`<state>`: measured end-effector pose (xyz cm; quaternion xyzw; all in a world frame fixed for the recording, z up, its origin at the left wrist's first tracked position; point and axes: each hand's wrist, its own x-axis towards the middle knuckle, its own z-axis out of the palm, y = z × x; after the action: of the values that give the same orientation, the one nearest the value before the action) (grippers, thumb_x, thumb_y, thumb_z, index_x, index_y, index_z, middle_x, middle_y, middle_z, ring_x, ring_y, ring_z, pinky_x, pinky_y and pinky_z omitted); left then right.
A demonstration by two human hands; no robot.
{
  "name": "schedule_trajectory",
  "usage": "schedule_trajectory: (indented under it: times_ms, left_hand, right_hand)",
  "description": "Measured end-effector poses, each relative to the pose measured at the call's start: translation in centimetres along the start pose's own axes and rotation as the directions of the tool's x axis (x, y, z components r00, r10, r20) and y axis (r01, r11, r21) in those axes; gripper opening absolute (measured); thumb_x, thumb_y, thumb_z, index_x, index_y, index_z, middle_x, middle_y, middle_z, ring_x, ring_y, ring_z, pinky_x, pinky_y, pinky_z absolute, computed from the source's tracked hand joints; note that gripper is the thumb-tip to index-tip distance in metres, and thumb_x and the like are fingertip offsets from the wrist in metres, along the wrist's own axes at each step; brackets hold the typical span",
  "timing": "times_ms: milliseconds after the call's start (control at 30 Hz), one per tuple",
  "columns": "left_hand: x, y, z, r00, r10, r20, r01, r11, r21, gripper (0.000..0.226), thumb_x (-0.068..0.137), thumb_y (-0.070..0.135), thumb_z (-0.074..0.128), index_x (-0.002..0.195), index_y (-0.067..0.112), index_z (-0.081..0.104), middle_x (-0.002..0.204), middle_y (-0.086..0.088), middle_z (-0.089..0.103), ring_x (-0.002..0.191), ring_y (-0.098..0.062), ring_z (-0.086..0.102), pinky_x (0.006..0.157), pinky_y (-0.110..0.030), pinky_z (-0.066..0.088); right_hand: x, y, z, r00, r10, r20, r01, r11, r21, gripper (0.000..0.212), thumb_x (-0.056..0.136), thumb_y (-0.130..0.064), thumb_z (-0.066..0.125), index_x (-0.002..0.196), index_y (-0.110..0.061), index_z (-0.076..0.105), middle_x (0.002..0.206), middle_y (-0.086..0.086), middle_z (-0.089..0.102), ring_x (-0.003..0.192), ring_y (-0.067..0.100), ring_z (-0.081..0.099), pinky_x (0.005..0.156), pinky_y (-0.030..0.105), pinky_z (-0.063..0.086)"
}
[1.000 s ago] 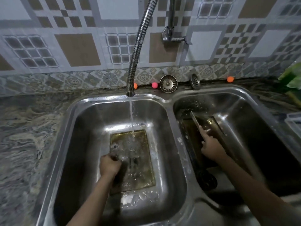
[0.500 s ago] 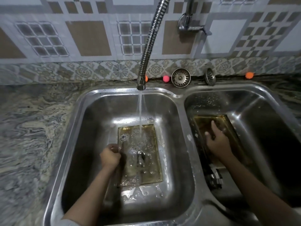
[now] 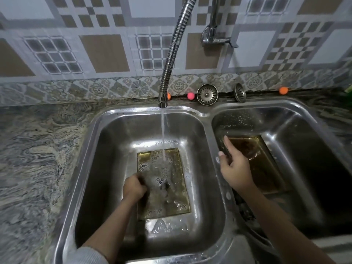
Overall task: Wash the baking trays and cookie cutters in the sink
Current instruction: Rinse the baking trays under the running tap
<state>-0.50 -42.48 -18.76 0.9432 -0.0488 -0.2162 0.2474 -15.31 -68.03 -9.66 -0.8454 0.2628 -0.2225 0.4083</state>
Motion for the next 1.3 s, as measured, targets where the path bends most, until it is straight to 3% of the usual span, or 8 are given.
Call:
schedule_trajectory:
  times_ms: [133, 267, 567, 700, 933, 1000, 1167, 1300]
  left_hand:
    - [-0.1, 0.6, -0.8, 1.0, -0.012, -0.005, 0.011, 0.99, -0.143, 0.041, 0.072, 0.004, 0.062, 0.111, 0.016, 0.066, 0.105, -0.007, 0.07, 0.097, -0.026, 0.064, 0.08, -0.028, 0.051]
    - [-0.8, 1.4, -1.9, 0.999, 0.028, 0.016, -0.023, 0.97, -0.244, 0.053, 0.075, 0.003, 0.054, 0.127, 0.016, 0.057, 0.114, -0.008, 0.067, 0.106, -0.023, 0.062, 0.091, -0.028, 0.049]
    - [-4.7, 6.3, -6.6, 0.976, 0.172, -0.137, -0.216, 0.871, -0.442, 0.044, 0.091, 0.003, 0.05, 0.133, 0.014, 0.05, 0.101, -0.006, 0.065, 0.087, -0.024, 0.066, 0.084, -0.04, 0.055]
    - [-6.6, 7.2, -8.0, 0.959, 0.174, -0.222, -0.277, 0.726, -0.629, 0.038, 0.093, -0.002, 0.047, 0.123, 0.021, 0.055, 0.101, 0.013, 0.061, 0.084, 0.011, 0.063, 0.074, -0.01, 0.051]
    - [-6.7, 7.5, -7.3, 0.962, -0.047, -0.27, -0.21, 0.509, -0.835, 0.045, 0.095, -0.006, 0.041, 0.117, 0.029, 0.059, 0.129, 0.004, 0.055, 0.125, -0.012, 0.049, 0.106, -0.027, 0.036]
    - [-6.6, 7.1, -7.1, 0.968, -0.103, -0.23, -0.161, 0.449, -0.879, 0.045, 0.096, -0.005, 0.04, 0.116, 0.03, 0.06, 0.129, 0.004, 0.053, 0.123, -0.011, 0.048, 0.105, -0.027, 0.035]
    - [-7.8, 8.3, -4.4, 0.993, -0.045, -0.113, -0.09, 0.345, -0.934, 0.046, 0.096, -0.006, 0.04, 0.109, 0.03, 0.064, 0.126, 0.005, 0.058, 0.11, -0.003, 0.056, 0.1, -0.027, 0.043]
    - [-8.3, 9.5, -4.3, 0.99, 0.017, -0.137, -0.136, 0.301, -0.944, 0.044, 0.096, -0.008, 0.039, 0.115, 0.024, 0.062, 0.112, 0.017, 0.06, 0.104, 0.006, 0.057, 0.092, -0.017, 0.046]
  right_hand:
    - [-0.7, -1.7, 2.1, 0.978, -0.207, -0.012, 0.207, 0.978, -0.009, 0.05, 0.091, -0.013, 0.055, 0.139, -0.008, 0.046, 0.115, 0.011, 0.064, 0.068, -0.001, 0.049, 0.076, 0.029, 0.044]
    - [-2.0, -3.7, 4.8, 0.964, -0.141, 0.227, 0.146, 0.989, -0.007, 0.053, 0.095, -0.015, 0.054, 0.145, -0.018, 0.037, 0.138, -0.007, 0.047, 0.13, 0.012, 0.042, 0.111, 0.033, 0.034]
    - [-4.5, -5.7, 12.5, 0.772, 0.015, 0.635, 0.067, 0.992, -0.104, 0.056, 0.102, -0.036, 0.033, 0.153, -0.024, 0.011, 0.162, -0.002, 0.0, 0.148, 0.013, -0.004, 0.12, 0.04, -0.001]
    - [-0.9, -5.9, 12.6, 0.825, 0.039, 0.564, 0.054, 0.987, -0.148, 0.059, 0.101, -0.049, 0.025, 0.153, -0.03, 0.006, 0.161, -0.002, -0.008, 0.147, 0.014, -0.01, 0.118, 0.049, -0.006]
    - [-0.3, -10.0, 10.9, 0.775, -0.149, 0.614, 0.404, 0.864, -0.301, 0.06, 0.101, -0.044, 0.024, 0.153, -0.027, 0.0, 0.16, -0.005, -0.017, 0.146, 0.018, -0.018, 0.114, 0.056, -0.011]
    - [-1.6, -9.3, 9.5, 0.688, -0.165, 0.707, 0.525, 0.786, -0.327, 0.059, 0.101, -0.047, 0.023, 0.152, -0.033, -0.003, 0.159, -0.005, -0.019, 0.146, 0.017, -0.019, 0.113, 0.052, -0.012]
    - [3.6, -7.7, 8.0, 0.868, 0.118, 0.482, 0.293, 0.661, -0.69, 0.065, 0.101, -0.046, 0.013, 0.152, -0.012, -0.008, 0.158, 0.015, -0.02, 0.145, 0.029, -0.02, 0.116, 0.05, -0.011]
    - [0.8, -9.8, 8.8, 0.764, -0.103, 0.637, 0.505, 0.71, -0.491, 0.063, 0.101, -0.046, 0.02, 0.153, -0.023, -0.008, 0.157, 0.004, -0.025, 0.144, 0.023, -0.026, 0.115, 0.055, -0.014]
